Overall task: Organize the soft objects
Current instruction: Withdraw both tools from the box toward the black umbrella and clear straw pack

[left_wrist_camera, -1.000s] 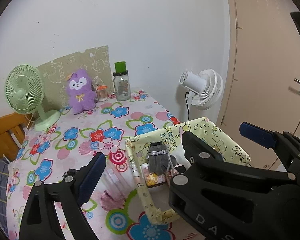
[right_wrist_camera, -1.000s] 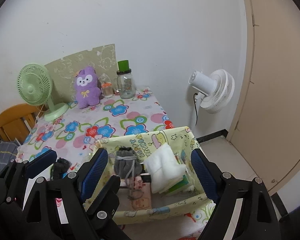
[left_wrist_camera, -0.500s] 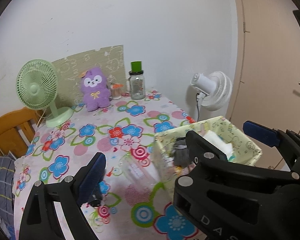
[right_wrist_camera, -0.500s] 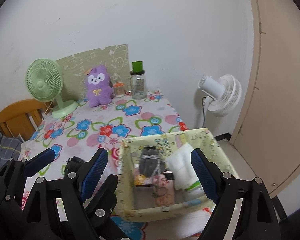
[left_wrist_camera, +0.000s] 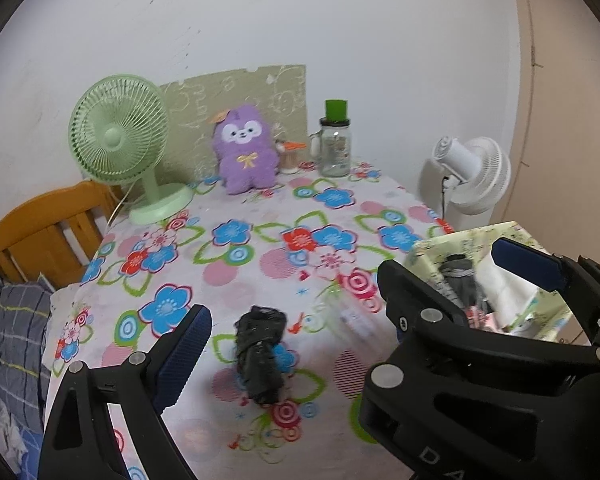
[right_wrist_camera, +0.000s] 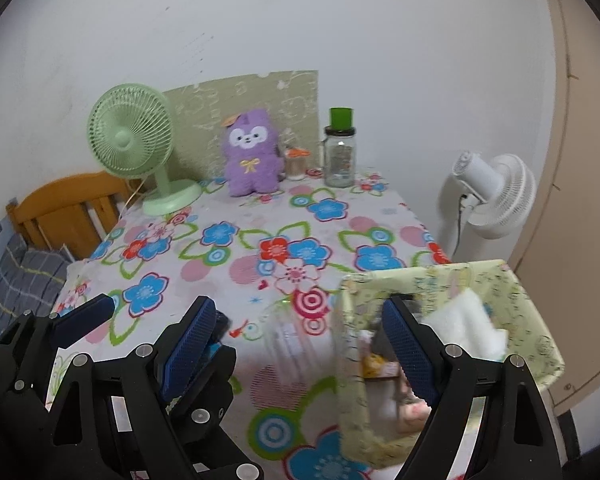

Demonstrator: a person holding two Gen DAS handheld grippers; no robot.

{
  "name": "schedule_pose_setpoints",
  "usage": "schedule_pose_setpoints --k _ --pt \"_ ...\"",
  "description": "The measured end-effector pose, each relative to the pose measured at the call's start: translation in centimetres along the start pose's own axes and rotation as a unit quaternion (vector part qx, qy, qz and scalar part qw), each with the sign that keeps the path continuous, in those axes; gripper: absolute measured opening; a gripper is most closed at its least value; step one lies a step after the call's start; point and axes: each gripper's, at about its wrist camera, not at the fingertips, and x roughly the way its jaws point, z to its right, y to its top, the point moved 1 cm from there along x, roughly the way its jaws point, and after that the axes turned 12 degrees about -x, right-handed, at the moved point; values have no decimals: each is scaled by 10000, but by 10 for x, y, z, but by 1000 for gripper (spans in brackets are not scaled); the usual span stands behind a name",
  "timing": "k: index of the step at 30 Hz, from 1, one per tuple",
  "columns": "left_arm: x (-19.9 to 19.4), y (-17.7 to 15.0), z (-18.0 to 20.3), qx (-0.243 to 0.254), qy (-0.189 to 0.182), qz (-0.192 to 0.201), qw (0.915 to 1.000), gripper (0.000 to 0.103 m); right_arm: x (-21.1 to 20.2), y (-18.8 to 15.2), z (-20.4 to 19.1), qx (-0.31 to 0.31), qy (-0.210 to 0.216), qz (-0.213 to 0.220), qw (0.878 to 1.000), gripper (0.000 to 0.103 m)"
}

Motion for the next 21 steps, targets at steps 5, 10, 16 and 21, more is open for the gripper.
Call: schedule_pose_setpoints --k 5,10,16,21 --pt "11 1 -17 -73 82 -84 9999 95 16 5 -14 -75 94 -69 9999 87" --pt "21 1 -27 -122 147 -168 9997 95 31 7 -24 -123 135 -149 9997 87" --pt "39 -1 -38 -187 221 -316 9991 95 51 7 -33 -197 164 -291 9992 87" --pt "51 -4 -44 -233 294 -429 9984 95 65 4 -38 -241 220 -418 9986 79"
